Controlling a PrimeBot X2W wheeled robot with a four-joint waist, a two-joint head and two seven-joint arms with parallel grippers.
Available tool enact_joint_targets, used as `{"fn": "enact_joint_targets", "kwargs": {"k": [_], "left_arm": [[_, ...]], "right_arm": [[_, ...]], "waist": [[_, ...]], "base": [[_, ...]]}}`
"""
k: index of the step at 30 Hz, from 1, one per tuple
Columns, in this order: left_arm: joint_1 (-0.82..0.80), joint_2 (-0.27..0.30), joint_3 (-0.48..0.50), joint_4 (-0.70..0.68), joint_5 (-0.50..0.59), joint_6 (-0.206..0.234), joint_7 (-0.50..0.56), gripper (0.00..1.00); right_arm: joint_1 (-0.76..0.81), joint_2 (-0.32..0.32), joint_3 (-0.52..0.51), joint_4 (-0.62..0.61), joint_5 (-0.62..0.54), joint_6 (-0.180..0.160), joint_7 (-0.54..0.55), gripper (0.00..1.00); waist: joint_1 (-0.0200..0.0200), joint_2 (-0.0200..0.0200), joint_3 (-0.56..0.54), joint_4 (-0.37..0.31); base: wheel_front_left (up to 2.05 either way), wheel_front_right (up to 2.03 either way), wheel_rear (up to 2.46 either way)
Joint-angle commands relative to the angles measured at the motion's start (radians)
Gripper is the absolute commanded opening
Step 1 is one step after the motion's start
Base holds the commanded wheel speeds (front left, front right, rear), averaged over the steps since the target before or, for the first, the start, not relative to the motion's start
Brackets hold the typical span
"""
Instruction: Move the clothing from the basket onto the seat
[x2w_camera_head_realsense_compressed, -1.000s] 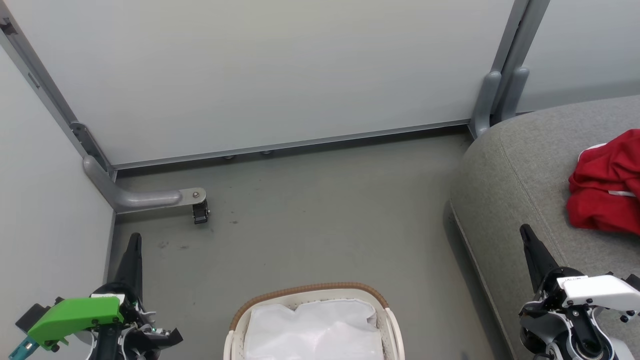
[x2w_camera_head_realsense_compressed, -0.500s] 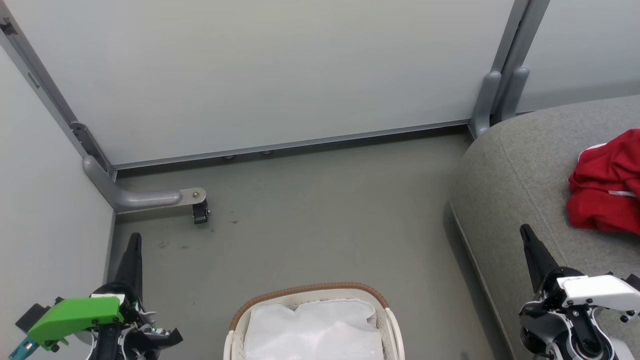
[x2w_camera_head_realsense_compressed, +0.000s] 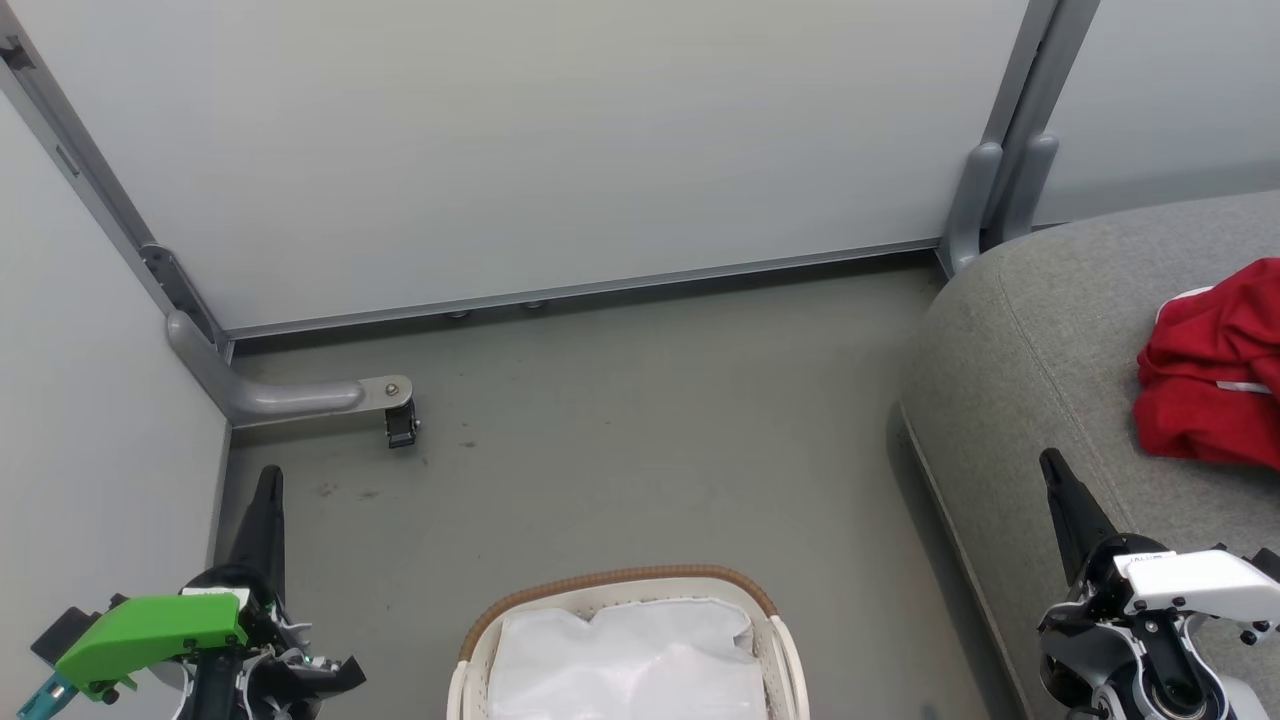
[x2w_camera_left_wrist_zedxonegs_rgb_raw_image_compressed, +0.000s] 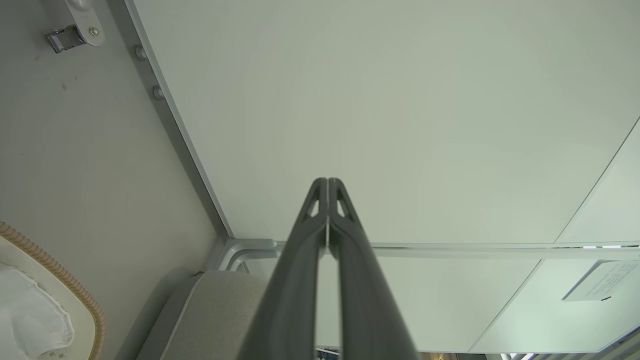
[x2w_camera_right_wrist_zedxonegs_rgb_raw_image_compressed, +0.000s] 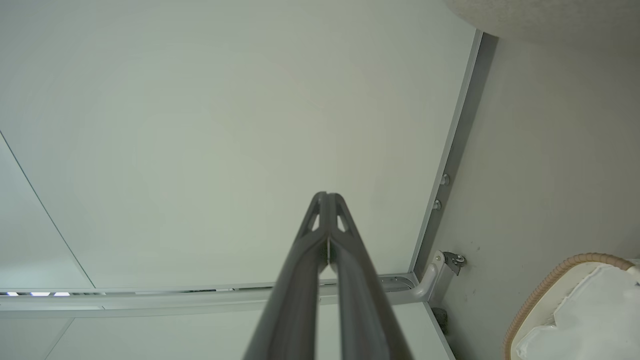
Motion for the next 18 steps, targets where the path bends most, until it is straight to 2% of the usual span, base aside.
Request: {"fn": "enact_joint_targets", "kwargs": {"k": [1,18], "left_arm": [[-0.011,0.006,0.002,-0.002,-0.003,-0.006,0.003,0.00],[-0.011,0.006,0.002,-0.002,-0.003,-0.006,0.003,0.00]], "right_arm": [[-0.007,-0.006,-0.002,-0.003,0.003,0.000,0.003,0.00],[-0.007,-0.006,-0.002,-0.003,0.003,0.000,0.003,0.00]], "waist": [[0.0000,0.0000,0.000,0.000],[0.0000,0.0000,0.000,0.000]], "base": [[0.00,0.00,0.00],[0.00,0.00,0.00]]}}
